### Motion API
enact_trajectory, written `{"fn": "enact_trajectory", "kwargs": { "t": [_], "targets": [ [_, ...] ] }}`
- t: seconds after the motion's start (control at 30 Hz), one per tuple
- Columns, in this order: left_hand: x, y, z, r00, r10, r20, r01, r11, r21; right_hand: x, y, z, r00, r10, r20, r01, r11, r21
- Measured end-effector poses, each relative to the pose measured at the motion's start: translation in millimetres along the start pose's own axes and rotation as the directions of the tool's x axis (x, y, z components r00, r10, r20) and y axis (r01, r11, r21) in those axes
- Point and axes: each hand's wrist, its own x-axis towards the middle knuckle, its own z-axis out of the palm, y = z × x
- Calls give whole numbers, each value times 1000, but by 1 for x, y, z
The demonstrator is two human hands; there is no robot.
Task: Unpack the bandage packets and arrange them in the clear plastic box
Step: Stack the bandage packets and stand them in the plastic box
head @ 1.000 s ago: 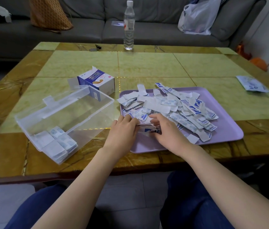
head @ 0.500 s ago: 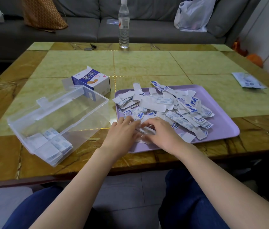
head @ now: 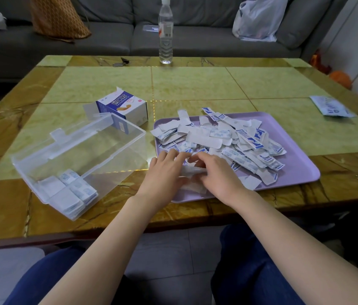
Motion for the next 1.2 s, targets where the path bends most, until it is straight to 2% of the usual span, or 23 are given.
{"fn": "enact_trajectory", "kwargs": {
  "t": [0.1, 0.17, 0.37, 0.5, 0.63, 0.7, 0.83, 0.93, 1.07, 1.2],
  "targets": [
    [-1, 0, -1, 994, 33, -101, -24, 996, 88, 1, -1, 0, 987, -139, -73, 129, 983, -134],
    [-2, -2, -1, 989, 25, -145, -2, 988, 156, 3, 1, 2, 984, -155, -84, 141, 979, -150],
    [-4, 1, 3, 998, -32, 55, 15, 959, 283, 1, 5, 12, 998, -41, 50, 43, 998, -49],
    [-3, 4, 3, 997, -38, 64, 16, 951, 310, -1, -1, 19, 994, -83, 66, 83, 996, -7],
    [-2, 3, 4, 997, -53, 64, 32, 957, 288, -1, 0, 19, 989, -92, 114, 105, 989, -108],
    [-1, 4, 3, 997, -70, 22, 62, 962, 265, 1, 2, 18, 991, -113, 65, 120, 985, -125],
    [-3, 5, -3, 991, -56, -119, 73, 987, 142, 3, 5, 15, 983, -170, -72, 151, 965, -214],
    [-3, 2, -7, 988, -105, -115, 95, 992, -87, 0, 5, 11, 974, -192, -121, 174, 974, -146],
    [-6, -3, -14, 971, -176, -160, 102, 915, -391, -1, 3, 2, 973, -105, -208, 143, 974, 177],
    [-12, -6, -27, 952, -278, -129, 142, 773, -618, -3, 0, -6, 977, 2, -211, 96, 887, 452]
  ]
}}
